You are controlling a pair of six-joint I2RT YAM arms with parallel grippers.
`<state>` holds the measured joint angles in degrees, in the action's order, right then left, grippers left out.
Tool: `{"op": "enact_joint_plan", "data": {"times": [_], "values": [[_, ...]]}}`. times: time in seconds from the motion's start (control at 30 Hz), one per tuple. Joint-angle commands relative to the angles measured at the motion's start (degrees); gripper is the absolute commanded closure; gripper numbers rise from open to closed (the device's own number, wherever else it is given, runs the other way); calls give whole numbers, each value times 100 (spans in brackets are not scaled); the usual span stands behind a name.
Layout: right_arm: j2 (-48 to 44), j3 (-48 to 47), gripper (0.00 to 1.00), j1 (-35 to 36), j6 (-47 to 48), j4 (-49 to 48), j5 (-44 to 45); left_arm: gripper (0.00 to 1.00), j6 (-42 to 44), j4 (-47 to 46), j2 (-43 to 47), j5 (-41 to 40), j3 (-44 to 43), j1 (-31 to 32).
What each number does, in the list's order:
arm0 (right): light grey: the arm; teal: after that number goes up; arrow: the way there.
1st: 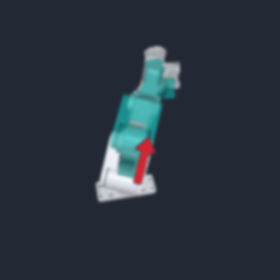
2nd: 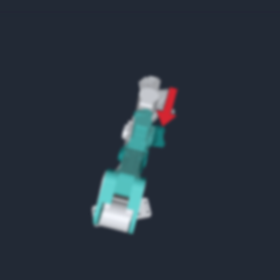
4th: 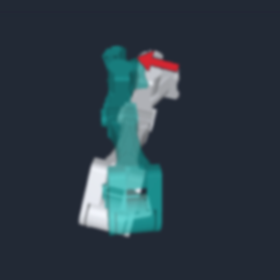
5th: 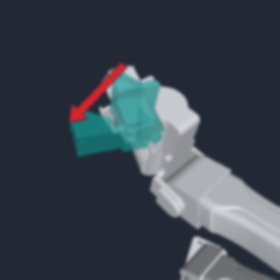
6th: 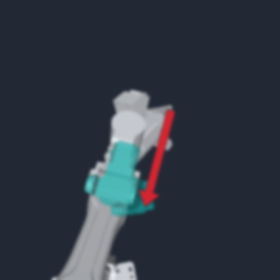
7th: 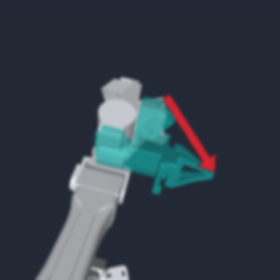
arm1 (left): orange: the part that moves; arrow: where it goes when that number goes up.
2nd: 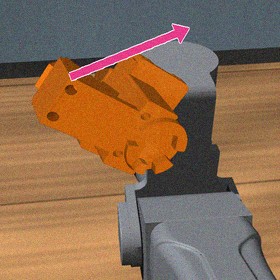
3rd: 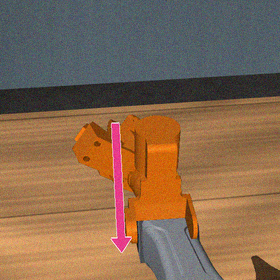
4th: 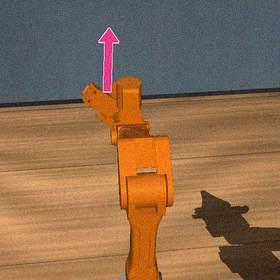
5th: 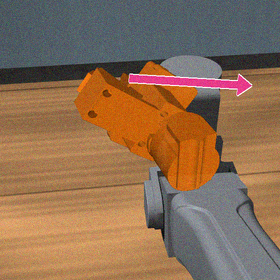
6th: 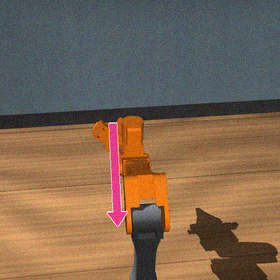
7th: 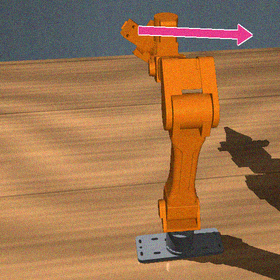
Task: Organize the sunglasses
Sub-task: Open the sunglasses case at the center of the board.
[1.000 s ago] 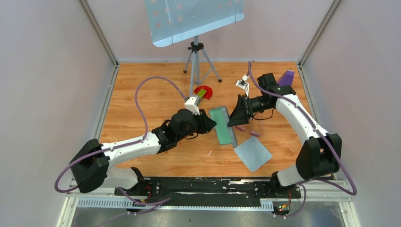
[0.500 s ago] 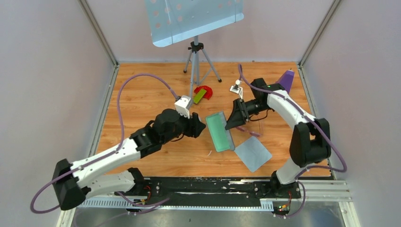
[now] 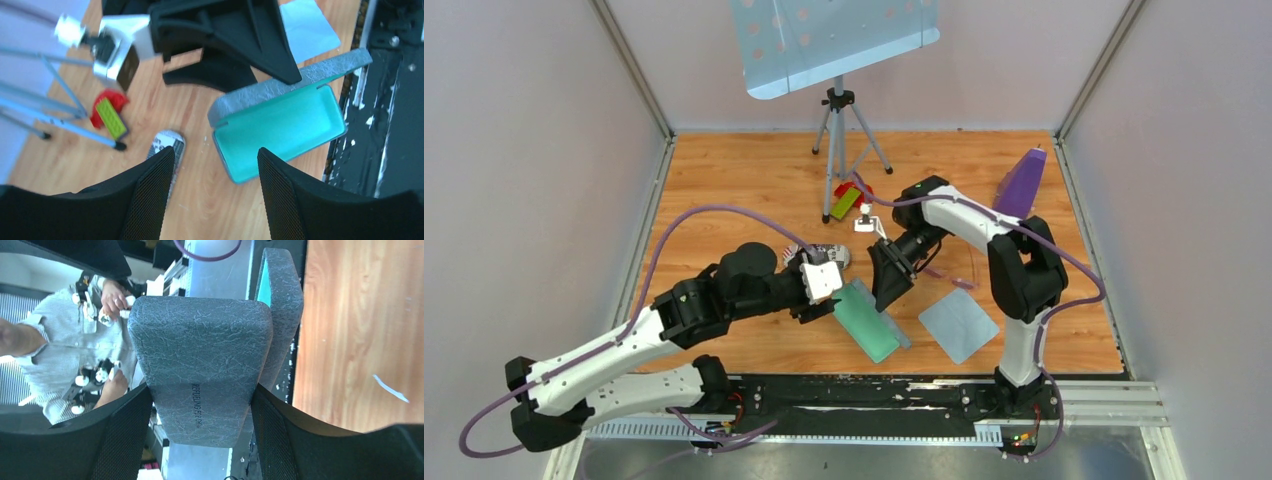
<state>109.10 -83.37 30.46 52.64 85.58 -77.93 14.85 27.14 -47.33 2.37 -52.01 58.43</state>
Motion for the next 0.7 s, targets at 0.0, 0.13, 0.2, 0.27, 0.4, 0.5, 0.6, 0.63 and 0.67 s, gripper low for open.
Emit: {"op": "enact_joint_plan", "data": {"times": [0.0,0.13,0.2,0.27,0.4,0.5,0.6,0.63,0.67], "values": [[-39,-171,82,476,302,650,21,35,1718,174,-37,365,-178,389],[30,-148,82,611,254,648,81,36,2249,837,-664,113,-691,1000],[23,-160,82,654,254,652,68,38,2396,951,-883,-180,-770,1353],[2,-170,82,685,250,646,51,42,2459,1027,-1091,-397,-853,1539],[-86,-116,82,742,250,651,95,49,2610,1014,-1330,-759,-941,1786],[-168,-15,81,777,254,650,182,53,2678,1043,-1453,-869,-1038,1861],[-249,65,81,829,285,647,215,54,2794,1115,-1546,-996,-1111,1908],[-267,85,81,850,298,652,209,54,2813,1138,-1575,-989,-1125,1908],[-283,92,81,874,297,647,202,54,2832,1156,-1600,-966,-1123,1916]]}}
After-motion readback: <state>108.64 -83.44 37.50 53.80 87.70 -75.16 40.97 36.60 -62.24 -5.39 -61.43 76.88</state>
